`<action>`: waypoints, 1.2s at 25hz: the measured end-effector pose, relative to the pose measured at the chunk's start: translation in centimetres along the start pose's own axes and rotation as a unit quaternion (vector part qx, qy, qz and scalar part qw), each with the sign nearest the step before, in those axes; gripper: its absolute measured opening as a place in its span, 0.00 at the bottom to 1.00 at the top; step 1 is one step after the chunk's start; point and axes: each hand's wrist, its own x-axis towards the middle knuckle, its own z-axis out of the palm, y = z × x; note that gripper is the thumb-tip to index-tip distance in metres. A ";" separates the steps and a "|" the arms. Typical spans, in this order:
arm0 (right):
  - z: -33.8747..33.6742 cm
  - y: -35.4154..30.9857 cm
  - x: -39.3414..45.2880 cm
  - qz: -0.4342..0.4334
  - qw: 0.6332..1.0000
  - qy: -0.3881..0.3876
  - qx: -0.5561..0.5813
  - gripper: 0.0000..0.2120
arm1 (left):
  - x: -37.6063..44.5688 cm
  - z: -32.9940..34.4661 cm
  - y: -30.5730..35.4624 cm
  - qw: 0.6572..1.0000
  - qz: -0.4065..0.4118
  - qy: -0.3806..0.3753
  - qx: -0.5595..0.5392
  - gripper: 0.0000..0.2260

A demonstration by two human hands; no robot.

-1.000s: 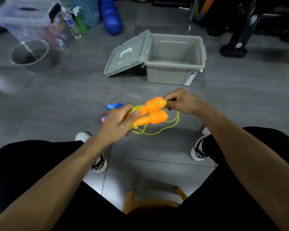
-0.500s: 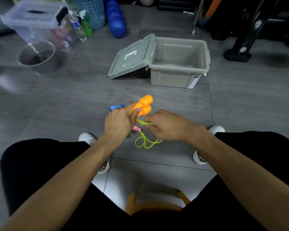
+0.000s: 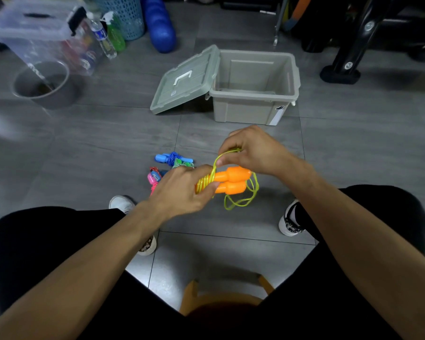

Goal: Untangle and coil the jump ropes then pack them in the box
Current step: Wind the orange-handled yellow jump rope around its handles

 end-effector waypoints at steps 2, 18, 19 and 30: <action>-0.5 0.8 0.2 0.038 0.998 -0.012 0.048 0.09 | -0.3 -0.4 0.4 0.999 -0.017 -0.032 -0.026 0.18; 4.1 -2.2 -1.5 0.012 0.981 -0.156 -0.118 0.09 | 1.2 -1.2 -1.3 0.950 -0.279 0.131 -0.042 0.16; 3.5 -2.6 -1.5 0.010 0.978 -0.146 -0.150 0.08 | 1.3 -1.0 -1.3 0.961 -0.258 0.104 -0.001 0.17; 0.1 -1.0 -0.7 -0.001 0.994 -0.013 -0.105 0.12 | 0.4 0.7 0.1 0.990 -0.016 0.054 0.129 0.28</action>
